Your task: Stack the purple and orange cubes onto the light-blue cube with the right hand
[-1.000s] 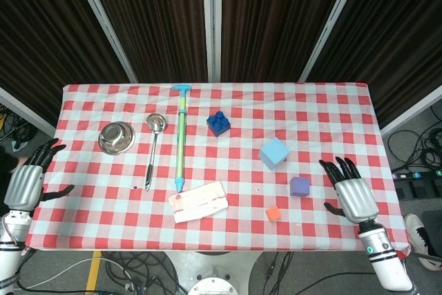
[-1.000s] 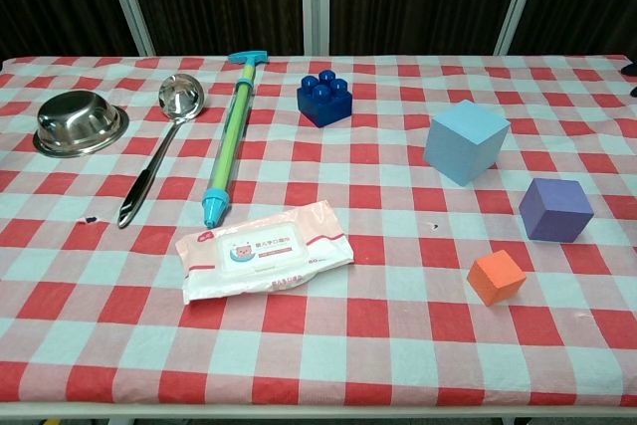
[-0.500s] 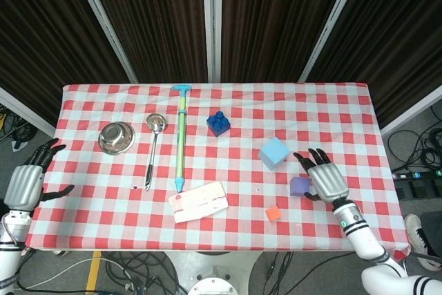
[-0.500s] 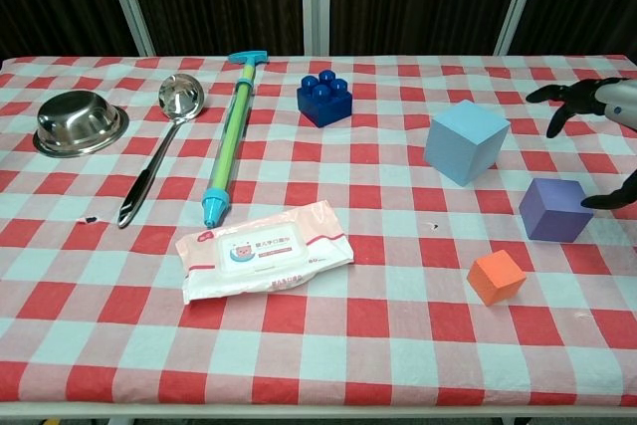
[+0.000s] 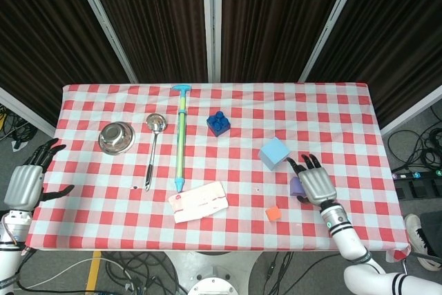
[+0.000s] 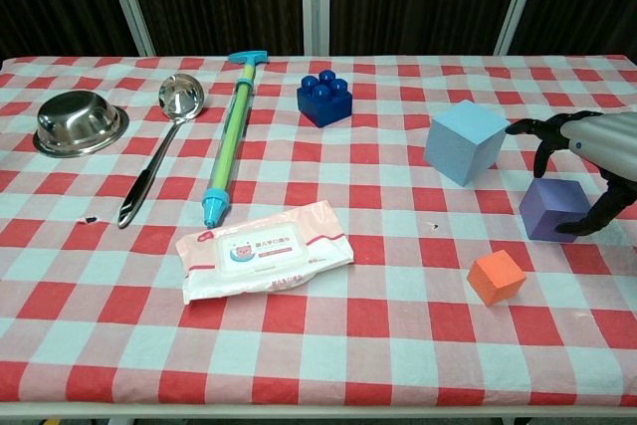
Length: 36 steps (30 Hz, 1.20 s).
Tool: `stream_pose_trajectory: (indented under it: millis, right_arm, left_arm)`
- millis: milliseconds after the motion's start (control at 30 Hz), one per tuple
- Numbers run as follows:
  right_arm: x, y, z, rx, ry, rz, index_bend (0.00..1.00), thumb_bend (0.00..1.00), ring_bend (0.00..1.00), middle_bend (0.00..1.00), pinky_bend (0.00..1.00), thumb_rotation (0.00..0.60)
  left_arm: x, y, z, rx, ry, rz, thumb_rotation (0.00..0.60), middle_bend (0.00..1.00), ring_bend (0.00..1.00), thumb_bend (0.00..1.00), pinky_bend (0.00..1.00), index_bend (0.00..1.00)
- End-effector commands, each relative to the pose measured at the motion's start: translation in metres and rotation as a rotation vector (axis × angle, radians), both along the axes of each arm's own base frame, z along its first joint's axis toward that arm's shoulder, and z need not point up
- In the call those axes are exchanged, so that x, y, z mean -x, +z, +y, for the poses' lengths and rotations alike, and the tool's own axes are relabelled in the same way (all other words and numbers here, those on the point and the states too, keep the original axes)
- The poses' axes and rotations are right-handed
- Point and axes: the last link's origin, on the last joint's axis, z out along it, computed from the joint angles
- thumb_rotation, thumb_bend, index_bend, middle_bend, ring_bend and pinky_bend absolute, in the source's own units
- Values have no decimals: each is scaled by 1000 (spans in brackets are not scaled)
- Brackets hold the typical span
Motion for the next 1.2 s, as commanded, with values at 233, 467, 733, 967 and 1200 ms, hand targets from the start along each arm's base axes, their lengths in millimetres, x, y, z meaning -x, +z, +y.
stream_pose_trajectory:
  millis: [233,467,733,967,1200]
  right_arm:
    - [-3,-2,-1,57,17,1,0,125,150,490,0,600]
    - [-19,21,-2,109,82,-16,0,132,166,510,0,600]
    - [-58,65,-17,109,252,17,0,133,167,510,0,600]
    - [-65,80,-52,1,360,87,0,137,167,508,1,600]
    - [-68,83,-81,-47,392,109,0,135,168,496,28,600]
  left_arm:
    - [0,0,0,0,0,0,600,202,145,60,309,224]
    - [0,0,0,0,0,0,600,202,145,60,309,224]
    - [0,0,0,0,0,0,600,202,145,60,309,224]
    - [0,0,0,0,0,0,600,202,145,60,309,224]
    - [0,0,0,0,0,0,600,201,145,60,309,224]
